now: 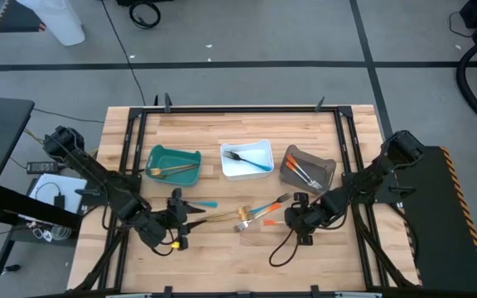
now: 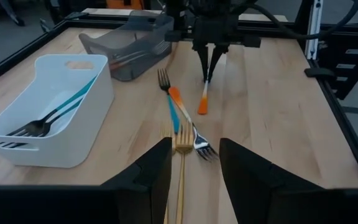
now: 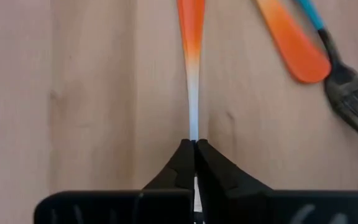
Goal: Sort silverware by color (type)
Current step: Put the orange fork into the black bin
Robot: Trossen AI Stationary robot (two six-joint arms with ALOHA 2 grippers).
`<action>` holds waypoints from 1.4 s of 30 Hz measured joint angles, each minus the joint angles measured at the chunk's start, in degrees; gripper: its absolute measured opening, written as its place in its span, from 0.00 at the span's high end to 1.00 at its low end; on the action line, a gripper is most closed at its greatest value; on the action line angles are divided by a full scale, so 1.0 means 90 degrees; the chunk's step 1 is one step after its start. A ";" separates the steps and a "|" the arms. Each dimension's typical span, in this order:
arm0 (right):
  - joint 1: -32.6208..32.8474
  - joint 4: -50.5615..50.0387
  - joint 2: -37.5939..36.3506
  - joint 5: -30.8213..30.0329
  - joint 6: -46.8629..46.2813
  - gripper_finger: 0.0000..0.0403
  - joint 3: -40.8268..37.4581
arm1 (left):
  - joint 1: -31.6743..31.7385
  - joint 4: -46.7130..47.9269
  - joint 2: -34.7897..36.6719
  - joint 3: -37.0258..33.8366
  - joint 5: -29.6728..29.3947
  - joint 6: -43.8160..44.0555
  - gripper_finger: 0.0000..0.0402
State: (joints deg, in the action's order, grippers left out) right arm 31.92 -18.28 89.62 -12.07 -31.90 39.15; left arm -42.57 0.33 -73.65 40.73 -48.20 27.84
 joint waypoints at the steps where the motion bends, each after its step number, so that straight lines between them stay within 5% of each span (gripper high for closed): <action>1: 0.0000 -0.0015 -0.0053 0.0009 0.0002 0.98 -0.0004 | 0.0000 -0.0005 0.0000 0.0000 -0.0034 0.0001 0.64; 13: -0.0024 -0.0577 -0.0963 -0.0993 -0.0353 0.99 0.0009 | 0.0000 -0.0162 0.0005 0.0000 -0.0074 -0.0001 0.64; 20: -0.0044 -0.1588 -0.1954 -0.2255 -0.1166 0.99 0.0015 | 0.0000 -0.0249 0.0005 0.0000 -0.0074 -0.0052 0.64; 27: -0.0141 -0.2680 -0.2704 -0.2840 -0.1876 0.99 0.0018 | 0.0039 -0.0307 0.0005 0.0000 -0.0074 -0.0007 0.64; 42: -0.0699 -0.4770 -0.3150 -0.2820 -0.3170 0.98 0.0025 | 0.0080 -0.0307 0.0015 0.0002 -0.0069 -0.0008 0.64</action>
State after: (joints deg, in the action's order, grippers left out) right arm 25.63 -61.21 61.27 -37.45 -60.43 39.38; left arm -41.85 -2.44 -73.52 40.75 -48.82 27.77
